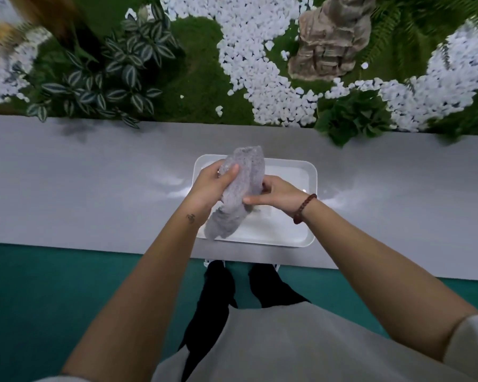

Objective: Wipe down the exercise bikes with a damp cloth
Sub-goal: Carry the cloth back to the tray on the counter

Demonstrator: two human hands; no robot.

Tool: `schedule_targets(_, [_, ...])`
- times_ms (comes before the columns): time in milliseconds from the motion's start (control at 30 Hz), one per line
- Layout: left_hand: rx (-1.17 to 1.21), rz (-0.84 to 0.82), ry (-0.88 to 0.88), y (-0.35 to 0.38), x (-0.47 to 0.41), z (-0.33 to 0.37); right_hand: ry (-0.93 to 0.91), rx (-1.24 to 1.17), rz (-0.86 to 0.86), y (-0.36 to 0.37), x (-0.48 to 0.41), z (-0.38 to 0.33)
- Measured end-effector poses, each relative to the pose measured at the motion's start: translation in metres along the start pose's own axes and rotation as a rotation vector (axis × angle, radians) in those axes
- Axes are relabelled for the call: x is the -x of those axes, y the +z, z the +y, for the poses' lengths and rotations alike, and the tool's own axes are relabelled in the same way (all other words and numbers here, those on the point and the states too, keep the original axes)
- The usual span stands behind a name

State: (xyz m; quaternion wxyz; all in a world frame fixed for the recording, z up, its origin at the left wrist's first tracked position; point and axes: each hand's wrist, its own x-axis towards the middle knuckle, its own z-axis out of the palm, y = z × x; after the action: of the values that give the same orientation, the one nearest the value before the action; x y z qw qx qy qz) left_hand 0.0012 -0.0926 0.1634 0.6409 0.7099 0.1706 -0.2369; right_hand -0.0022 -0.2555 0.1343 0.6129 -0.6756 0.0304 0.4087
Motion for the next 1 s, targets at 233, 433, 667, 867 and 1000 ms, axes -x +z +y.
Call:
schedule_targets(233, [0.270,-0.215,-0.319,-0.031,-0.015,-0.024,0.036,-0.415,0.199,0.010,-0.021,0.010])
schedule_targets(433, [-0.012,0.061,-0.464,-0.046,-0.029,-0.046,0.286,-0.270,0.477,0.024,-0.028,0.025])
schedule_targets(667, [-0.205,0.270,-0.048,-0.065,-0.050,-0.015,0.145,-0.216,0.679,0.031,-0.052,-0.010])
schedule_targets(867, [-0.183,0.300,0.047,-0.079,-0.054,-0.049,0.092,-0.259,0.590,0.046,-0.070,0.004])
schedule_targets(1000, [-0.285,0.097,-0.295,-0.075,-0.055,-0.086,0.395,-0.219,0.351,0.061,-0.086,0.049])
